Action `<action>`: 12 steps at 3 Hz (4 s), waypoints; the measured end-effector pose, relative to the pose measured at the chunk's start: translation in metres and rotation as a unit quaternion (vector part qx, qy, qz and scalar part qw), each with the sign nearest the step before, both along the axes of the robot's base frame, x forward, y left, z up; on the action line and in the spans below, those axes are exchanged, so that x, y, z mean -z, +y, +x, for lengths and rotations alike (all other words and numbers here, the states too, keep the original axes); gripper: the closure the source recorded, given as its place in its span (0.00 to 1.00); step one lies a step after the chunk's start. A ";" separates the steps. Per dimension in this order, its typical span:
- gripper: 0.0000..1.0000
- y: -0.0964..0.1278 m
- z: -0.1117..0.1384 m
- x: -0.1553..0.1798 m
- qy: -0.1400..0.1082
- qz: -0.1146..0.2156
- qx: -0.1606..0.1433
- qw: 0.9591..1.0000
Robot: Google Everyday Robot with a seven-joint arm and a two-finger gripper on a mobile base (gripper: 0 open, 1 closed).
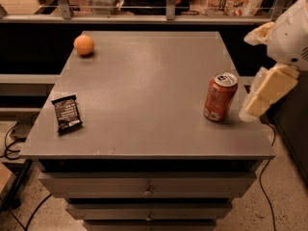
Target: Pick orange
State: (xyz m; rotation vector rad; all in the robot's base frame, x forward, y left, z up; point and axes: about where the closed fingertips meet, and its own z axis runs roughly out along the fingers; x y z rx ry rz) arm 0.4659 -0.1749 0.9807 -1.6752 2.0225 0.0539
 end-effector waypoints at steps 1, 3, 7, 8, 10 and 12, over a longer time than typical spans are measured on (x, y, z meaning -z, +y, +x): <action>0.00 0.035 0.027 0.003 -0.020 0.050 -0.023 0.998; 0.00 0.125 0.091 0.041 0.011 0.139 -0.056 0.989; 0.00 0.224 0.187 0.058 -0.002 0.232 -0.096 0.968; 0.00 0.259 0.217 0.070 -0.008 0.249 -0.097 0.964; 0.00 0.362 0.269 0.087 -0.006 0.300 -0.036 0.953; 0.00 0.376 0.277 0.089 -0.014 0.321 -0.038 0.946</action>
Offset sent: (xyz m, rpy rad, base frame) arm 0.0960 0.1354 -0.0346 0.3027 -0.0022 0.1361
